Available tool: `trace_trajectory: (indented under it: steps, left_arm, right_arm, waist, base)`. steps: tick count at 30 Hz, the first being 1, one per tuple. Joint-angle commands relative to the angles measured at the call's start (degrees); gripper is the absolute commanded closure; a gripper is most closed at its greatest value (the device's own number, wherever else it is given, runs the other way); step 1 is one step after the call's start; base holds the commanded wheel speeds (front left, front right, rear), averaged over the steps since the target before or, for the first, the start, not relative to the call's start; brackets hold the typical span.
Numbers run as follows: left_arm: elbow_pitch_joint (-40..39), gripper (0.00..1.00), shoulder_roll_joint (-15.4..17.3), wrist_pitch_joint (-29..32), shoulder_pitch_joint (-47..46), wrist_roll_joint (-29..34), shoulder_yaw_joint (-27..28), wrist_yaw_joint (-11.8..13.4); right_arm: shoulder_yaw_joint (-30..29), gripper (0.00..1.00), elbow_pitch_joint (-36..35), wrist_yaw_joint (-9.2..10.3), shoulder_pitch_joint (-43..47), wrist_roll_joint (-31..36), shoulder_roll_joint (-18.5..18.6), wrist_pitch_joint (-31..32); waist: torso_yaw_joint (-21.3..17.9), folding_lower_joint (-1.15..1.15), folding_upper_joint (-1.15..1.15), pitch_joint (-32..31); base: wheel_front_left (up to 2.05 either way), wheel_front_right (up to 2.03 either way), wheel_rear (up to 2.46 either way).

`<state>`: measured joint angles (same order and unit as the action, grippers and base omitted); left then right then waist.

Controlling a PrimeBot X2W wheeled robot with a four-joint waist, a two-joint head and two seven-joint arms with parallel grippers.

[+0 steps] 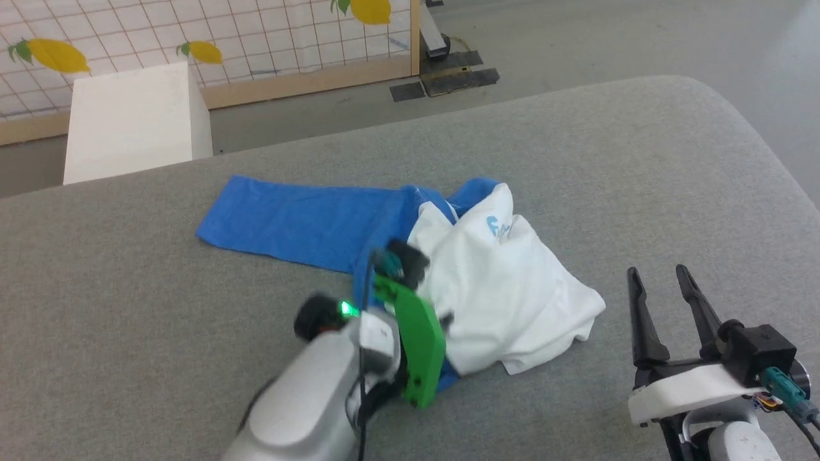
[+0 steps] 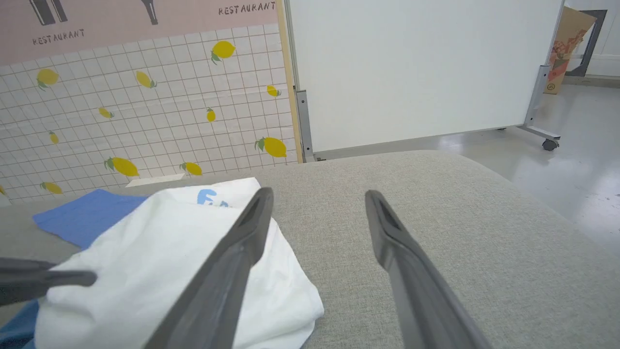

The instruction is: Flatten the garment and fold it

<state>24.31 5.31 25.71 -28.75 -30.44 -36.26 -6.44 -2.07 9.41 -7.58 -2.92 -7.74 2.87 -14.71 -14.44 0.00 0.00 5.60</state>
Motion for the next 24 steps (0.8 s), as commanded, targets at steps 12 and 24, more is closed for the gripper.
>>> trace_trajectory:
  steps: [12,24]
  left_arm:
    - [-3.46,0.0,-0.56,-4.55,4.94,-3.82,2.87,2.5]
    - [-10.03,0.0,5.21,-28.69,11.97,0.76,13.46,9.71]
  right_arm:
    - [0.46,0.0,-0.51,0.09,-1.55,-0.02,0.0,-0.29]
    - [0.36,0.0,-2.34,0.09,-2.15,0.7,0.0,0.06]
  waist:
    - [4.96,0.0,0.0,1.35]
    - [8.87,0.0,0.0,1.94]
  base:
    - [0.0,0.0,0.0]
    - [0.0,0.0,0.0]
